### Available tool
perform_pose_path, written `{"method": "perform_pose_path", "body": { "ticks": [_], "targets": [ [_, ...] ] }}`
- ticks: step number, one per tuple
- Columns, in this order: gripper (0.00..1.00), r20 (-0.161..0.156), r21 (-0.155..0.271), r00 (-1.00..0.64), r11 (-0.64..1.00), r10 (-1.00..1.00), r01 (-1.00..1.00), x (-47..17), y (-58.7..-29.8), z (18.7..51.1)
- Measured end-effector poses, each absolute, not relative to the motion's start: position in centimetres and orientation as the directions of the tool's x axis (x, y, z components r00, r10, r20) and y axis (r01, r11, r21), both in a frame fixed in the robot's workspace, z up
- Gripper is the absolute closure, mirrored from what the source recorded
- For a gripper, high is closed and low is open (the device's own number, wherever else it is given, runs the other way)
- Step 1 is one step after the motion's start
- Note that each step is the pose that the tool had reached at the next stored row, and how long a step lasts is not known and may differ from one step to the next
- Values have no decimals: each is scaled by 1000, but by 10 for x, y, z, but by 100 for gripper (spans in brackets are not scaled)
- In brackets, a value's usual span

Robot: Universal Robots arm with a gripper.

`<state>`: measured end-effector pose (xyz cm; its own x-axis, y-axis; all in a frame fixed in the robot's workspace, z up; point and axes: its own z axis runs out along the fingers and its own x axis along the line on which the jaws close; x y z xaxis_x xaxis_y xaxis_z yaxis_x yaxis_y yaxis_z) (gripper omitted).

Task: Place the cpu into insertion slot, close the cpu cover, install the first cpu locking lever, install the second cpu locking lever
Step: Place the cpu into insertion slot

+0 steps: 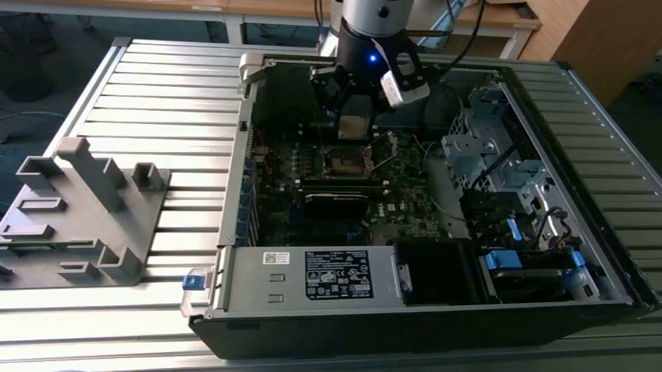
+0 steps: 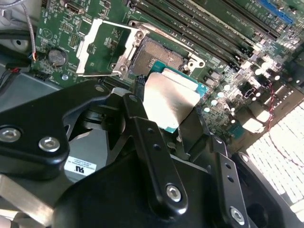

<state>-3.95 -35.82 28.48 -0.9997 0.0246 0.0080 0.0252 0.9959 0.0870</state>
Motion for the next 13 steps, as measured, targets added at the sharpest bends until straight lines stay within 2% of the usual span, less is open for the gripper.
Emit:
{"method": "perform_pose_path", "body": {
  "ticks": [13],
  "targets": [
    [46,8,86,-1000,996,25,25,-41,-358,266]
  ]
}}
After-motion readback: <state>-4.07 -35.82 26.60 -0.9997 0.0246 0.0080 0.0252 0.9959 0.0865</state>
